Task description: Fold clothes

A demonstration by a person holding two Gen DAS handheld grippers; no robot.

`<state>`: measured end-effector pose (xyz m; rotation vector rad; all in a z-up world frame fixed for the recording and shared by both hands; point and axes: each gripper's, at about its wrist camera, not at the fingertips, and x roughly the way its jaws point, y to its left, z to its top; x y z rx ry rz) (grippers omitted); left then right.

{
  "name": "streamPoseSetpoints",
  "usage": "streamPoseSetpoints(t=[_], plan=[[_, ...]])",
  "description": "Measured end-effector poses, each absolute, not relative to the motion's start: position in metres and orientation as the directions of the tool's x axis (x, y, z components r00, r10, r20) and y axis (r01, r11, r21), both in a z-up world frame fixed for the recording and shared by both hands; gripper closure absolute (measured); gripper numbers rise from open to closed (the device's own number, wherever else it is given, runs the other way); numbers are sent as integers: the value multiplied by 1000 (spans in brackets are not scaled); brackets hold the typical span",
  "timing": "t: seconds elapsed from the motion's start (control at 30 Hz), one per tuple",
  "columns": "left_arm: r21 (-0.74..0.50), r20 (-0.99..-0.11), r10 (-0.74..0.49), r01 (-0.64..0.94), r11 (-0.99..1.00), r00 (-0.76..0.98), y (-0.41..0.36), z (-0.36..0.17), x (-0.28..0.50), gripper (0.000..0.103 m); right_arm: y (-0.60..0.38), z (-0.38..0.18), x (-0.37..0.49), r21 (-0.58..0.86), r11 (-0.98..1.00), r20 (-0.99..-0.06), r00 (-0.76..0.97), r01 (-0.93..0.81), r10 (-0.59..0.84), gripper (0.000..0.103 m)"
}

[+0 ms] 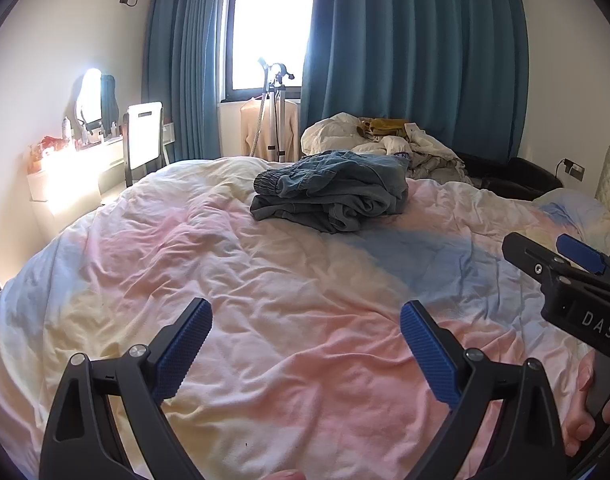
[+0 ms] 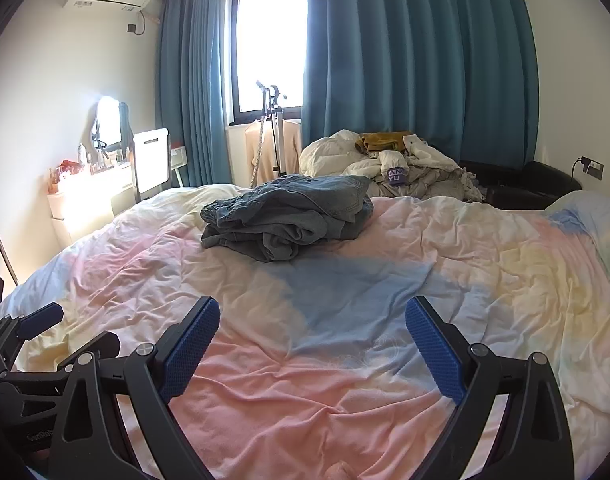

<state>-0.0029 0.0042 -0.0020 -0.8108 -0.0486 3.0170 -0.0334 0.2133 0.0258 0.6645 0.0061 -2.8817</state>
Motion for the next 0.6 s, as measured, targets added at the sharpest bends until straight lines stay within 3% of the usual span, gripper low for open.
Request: streamPoseSetpoints(t=[0.6], plan=[[-30, -503, 31, -18, -999, -863, 7, -4, -3, 6, 215, 30, -38, 37, -983, -440, -881, 177, -175, 7]])
